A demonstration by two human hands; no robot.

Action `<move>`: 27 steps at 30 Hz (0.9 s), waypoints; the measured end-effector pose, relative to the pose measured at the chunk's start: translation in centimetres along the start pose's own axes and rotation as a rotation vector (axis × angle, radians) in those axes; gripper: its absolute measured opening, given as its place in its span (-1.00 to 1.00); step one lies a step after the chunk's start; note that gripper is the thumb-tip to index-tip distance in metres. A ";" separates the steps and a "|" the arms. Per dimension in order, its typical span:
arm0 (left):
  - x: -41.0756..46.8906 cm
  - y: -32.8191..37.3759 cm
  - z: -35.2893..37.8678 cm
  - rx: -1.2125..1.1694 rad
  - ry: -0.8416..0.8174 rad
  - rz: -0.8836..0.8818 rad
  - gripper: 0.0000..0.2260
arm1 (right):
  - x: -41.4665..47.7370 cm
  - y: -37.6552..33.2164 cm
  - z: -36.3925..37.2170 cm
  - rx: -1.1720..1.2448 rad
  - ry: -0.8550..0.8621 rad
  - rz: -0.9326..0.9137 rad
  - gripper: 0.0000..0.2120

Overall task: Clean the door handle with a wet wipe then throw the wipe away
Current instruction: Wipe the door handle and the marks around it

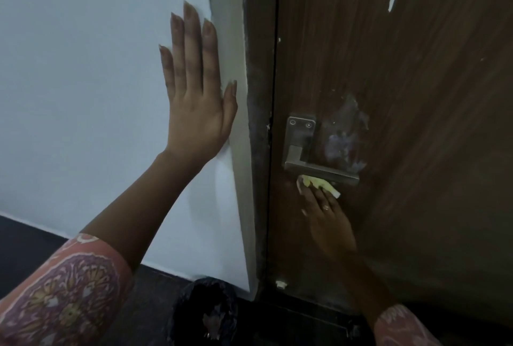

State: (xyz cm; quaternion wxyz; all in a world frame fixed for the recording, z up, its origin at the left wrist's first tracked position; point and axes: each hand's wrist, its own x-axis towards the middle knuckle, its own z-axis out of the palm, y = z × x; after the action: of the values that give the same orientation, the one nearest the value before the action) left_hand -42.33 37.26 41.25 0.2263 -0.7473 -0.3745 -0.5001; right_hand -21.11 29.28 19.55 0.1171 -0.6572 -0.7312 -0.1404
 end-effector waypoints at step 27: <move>-0.2 -0.2 0.1 0.014 0.011 -0.023 -0.47 | 1.8 9.3 -8.8 -0.486 0.187 -0.325 -0.54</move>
State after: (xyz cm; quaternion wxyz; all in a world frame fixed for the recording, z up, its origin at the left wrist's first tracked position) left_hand -42.44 37.40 41.01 0.2279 -0.7383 -0.3854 -0.5044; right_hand -12.19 28.74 28.88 -0.0009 -0.5244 -0.7579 -0.3880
